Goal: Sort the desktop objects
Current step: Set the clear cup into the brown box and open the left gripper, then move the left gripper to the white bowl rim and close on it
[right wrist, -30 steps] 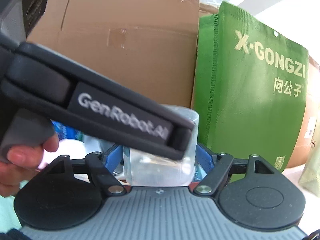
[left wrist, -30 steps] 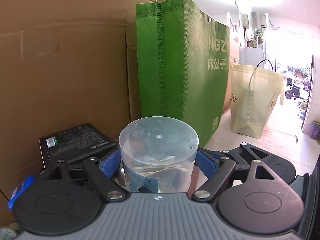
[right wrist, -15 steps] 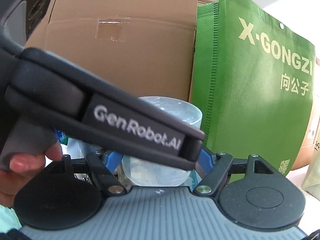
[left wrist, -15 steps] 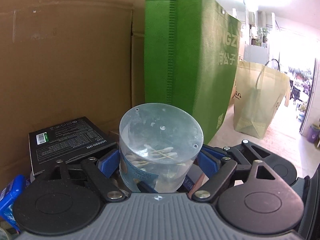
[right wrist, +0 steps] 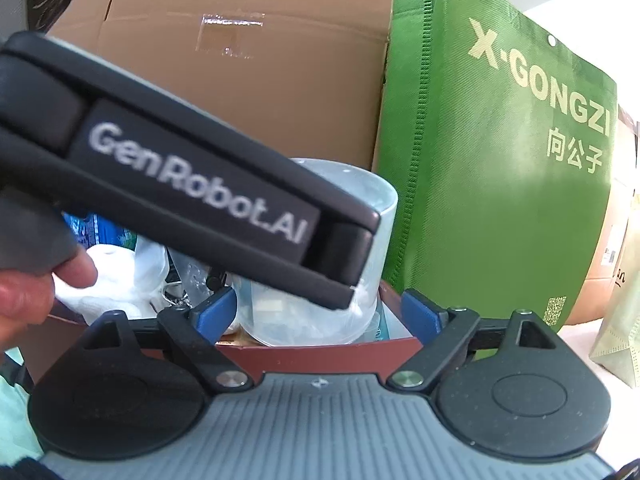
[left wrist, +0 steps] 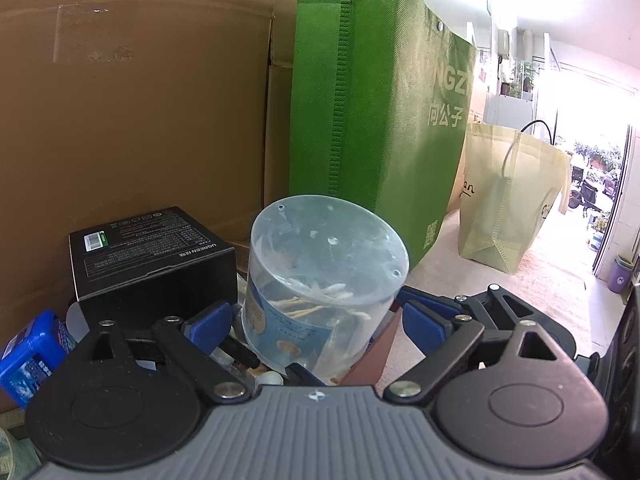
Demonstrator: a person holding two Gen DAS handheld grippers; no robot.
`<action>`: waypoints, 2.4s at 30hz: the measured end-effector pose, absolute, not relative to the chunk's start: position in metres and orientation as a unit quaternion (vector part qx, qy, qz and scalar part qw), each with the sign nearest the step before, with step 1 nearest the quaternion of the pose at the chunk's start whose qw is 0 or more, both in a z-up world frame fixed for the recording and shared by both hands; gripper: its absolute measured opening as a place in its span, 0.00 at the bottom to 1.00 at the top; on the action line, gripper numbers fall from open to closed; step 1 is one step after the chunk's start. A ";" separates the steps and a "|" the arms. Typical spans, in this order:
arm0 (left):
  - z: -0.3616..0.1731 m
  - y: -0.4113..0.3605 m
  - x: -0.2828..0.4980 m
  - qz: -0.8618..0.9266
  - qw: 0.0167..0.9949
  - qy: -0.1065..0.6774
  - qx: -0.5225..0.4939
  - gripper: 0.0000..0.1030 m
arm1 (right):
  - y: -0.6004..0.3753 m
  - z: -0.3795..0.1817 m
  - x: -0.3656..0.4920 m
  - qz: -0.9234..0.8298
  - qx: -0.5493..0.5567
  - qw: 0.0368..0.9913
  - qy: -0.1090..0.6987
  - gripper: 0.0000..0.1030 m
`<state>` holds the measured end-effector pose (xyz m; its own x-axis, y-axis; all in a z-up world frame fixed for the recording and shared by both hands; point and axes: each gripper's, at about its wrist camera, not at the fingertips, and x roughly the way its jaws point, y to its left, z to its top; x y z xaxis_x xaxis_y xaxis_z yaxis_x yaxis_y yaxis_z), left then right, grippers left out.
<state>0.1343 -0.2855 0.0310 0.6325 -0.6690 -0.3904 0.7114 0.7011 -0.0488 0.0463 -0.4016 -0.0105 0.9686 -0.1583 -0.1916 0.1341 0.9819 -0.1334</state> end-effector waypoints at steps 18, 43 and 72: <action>0.017 -0.220 0.079 -0.306 0.921 0.239 -0.023 0.93 | -0.379 -0.010 -0.005 -0.089 0.003 0.978 0.187 0.98; -0.008 -0.079 0.014 -0.113 0.946 0.302 -0.039 0.93 | -0.235 -0.013 -0.006 0.009 -0.020 0.961 0.276 0.98; -0.023 0.037 0.038 -0.039 0.941 0.326 -0.082 0.93 | -0.138 -0.028 0.020 0.144 -0.044 0.951 0.271 0.98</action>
<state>0.0376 0.0374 -0.0233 0.7849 -0.1265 -0.6066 0.0191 0.9834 -0.1804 0.0202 -0.1379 -0.0280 0.8116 0.2502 -0.5279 -0.2975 0.9547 -0.0048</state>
